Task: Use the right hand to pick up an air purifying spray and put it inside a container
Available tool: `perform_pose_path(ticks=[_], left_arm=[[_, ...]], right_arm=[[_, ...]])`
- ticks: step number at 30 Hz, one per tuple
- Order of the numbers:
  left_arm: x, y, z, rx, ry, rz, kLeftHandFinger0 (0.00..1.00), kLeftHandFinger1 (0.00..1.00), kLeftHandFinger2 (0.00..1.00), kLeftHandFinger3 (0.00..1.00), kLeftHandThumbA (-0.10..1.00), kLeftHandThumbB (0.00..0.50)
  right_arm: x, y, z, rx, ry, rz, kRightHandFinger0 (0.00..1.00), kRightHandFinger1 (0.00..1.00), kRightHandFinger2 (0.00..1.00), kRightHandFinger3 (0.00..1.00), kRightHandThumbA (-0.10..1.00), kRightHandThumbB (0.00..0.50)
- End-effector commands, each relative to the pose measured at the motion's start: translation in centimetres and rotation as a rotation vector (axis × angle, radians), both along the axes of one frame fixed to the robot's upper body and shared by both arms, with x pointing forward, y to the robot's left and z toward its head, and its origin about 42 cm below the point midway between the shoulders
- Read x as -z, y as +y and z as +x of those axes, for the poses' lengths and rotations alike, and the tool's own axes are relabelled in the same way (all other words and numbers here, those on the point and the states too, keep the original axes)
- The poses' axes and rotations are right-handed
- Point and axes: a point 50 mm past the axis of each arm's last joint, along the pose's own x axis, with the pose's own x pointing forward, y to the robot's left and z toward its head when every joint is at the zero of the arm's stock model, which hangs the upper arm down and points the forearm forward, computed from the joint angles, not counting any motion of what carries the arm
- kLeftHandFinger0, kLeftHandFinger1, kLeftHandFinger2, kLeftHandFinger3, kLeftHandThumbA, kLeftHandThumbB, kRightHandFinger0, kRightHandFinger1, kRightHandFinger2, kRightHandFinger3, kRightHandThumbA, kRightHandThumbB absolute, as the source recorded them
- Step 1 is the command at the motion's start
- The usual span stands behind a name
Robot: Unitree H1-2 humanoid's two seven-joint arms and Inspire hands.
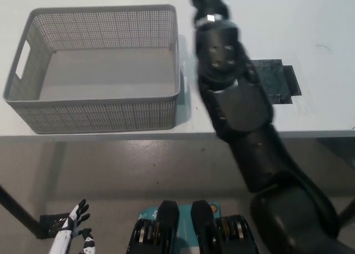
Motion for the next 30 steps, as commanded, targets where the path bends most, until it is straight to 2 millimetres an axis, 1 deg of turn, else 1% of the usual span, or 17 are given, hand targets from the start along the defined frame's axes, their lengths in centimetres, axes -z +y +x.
perform_pose_path(ticks=[1, 6, 10, 13, 17, 19, 20, 21, 22, 23, 24, 25, 26, 27, 28, 29, 30], left_arm=[[-1.1, 0.3, 0.3, 0.024, -0.042, 0.044, 0.76, 0.91, 1.00, 1.00, -0.10, 0.500], [-1.1, 0.0, 0.1, 0.021, -0.034, 0.027, 0.76, 0.90, 1.00, 1.00, -0.10, 0.500], [-1.2, 0.1, 0.5, 0.030, -0.030, 0.019, 0.77, 0.91, 1.00, 1.00, -0.10, 0.500], [-1.4, 0.2, 0.7, 0.025, -0.036, 0.034, 0.77, 0.91, 1.00, 1.00, -0.10, 0.500], [-1.5, 0.2, 0.7, 0.011, -0.034, 0.034, 0.76, 0.91, 1.00, 1.00, -0.10, 0.500], [-1.7, 0.1, 0.6, 0.009, -0.032, 0.039, 0.76, 0.91, 1.00, 1.00, -0.10, 0.500], [-1.8, 0.0, 0.6, 0.010, -0.030, 0.031, 0.76, 0.91, 1.00, 1.00, -0.10, 0.500], [-1.9, 0.0, 0.6, 0.013, -0.031, 0.023, 0.75, 0.91, 1.00, 1.00, -0.10, 0.500], [-1.9, 0.0, 0.6, 0.016, -0.037, 0.026, 0.75, 0.91, 1.00, 1.00, -0.10, 0.500], [-2.0, 0.0, 0.8, 0.013, -0.039, 0.025, 0.75, 0.91, 1.00, 1.00, -0.10, 0.500], [-1.9, 0.0, 0.8, 0.010, -0.040, 0.030, 0.75, 0.90, 1.00, 1.00, -0.10, 0.500], [-1.8, 0.2, 0.6, 0.008, -0.038, 0.031, 0.76, 0.91, 1.00, 1.00, -0.10, 0.500], [-1.9, 0.3, 0.7, 0.008, -0.039, 0.029, 0.76, 0.91, 1.00, 1.00, -0.10, 0.500], [-1.8, 0.2, 0.5, 0.008, -0.039, 0.025, 0.77, 0.92, 1.00, 1.00, -0.10, 0.500], [-1.7, 0.2, 0.5, 0.009, -0.039, 0.026, 0.79, 0.93, 1.00, 1.00, -0.10, 0.499], [-1.7, 0.2, 0.6, 0.005, -0.044, 0.039, 0.79, 0.92, 1.00, 1.00, -0.10, 0.500], [-1.7, 0.3, 0.6, 0.004, -0.052, 0.048, 0.79, 0.92, 1.00, 1.00, -0.10, 0.500]], right_arm=[[-1.3, 4.5, -1.4, -0.085, 0.002, -0.088, 0.20, 0.24, 0.32, 0.34, -0.10, 0.428], [3.1, 6.3, -1.0, -0.100, 0.134, -0.160, 0.22, 0.25, 0.35, 0.37, -0.10, 0.409], [5.6, 6.6, -0.6, -0.095, 0.178, -0.215, 0.10, 0.20, 0.32, 0.41, -0.08, 0.406], [7.1, 6.6, -0.4, -0.100, 0.192, -0.219, 0.19, 0.25, 0.35, 0.42, -0.09, 0.411], [8.0, 6.1, -0.3, -0.098, 0.194, -0.216, 0.22, 0.28, 0.38, 0.42, -0.07, 0.406], [8.1, 5.8, -0.3, -0.098, 0.196, -0.212, 0.36, 0.38, 0.44, 0.46, -0.03, 0.418], [8.0, 5.7, -0.4, -0.106, 0.194, -0.225, 0.55, 0.64, 0.71, 0.76, 0.21, 0.470], [8.0, 5.6, -0.4, -0.135, 0.188, -0.255, 0.75, 0.94, 1.00, 1.00, 0.43, 0.499], [8.0, 5.5, -0.4, -0.161, 0.190, -0.268, 0.81, 1.00, 1.00, 1.00, 0.48, 0.500], [7.7, 5.4, -0.4, -0.176, 0.172, -0.300, 1.00, 1.00, 1.00, 1.00, 0.63, 0.500], [7.5, 5.2, -0.5, -0.196, 0.165, -0.329, 0.95, 1.00, 1.00, 1.00, 0.69, 0.500], [7.1, 5.2, -0.8, -0.219, 0.154, -0.349, 0.70, 1.00, 1.00, 1.00, 0.77, 0.500], [6.6, 5.1, -0.9, -0.229, 0.137, -0.359, 0.41, 0.69, 1.00, 1.00, 0.80, 0.500], [5.9, 5.0, -1.1, -0.240, 0.128, -0.364, 0.19, 0.49, 1.00, 1.00, 0.82, 0.500], [5.5, 4.9, -1.2, -0.253, 0.124, -0.362, 0.14, 0.53, 1.00, 1.00, 0.81, 0.500], [4.4, 4.7, -1.3, -0.282, 0.112, -0.352, 0.40, 0.91, 1.00, 1.00, 0.79, 0.500], [3.4, 4.4, -1.5, -0.297, 0.105, -0.345, 0.68, 1.00, 1.00, 1.00, 0.77, 0.500]])
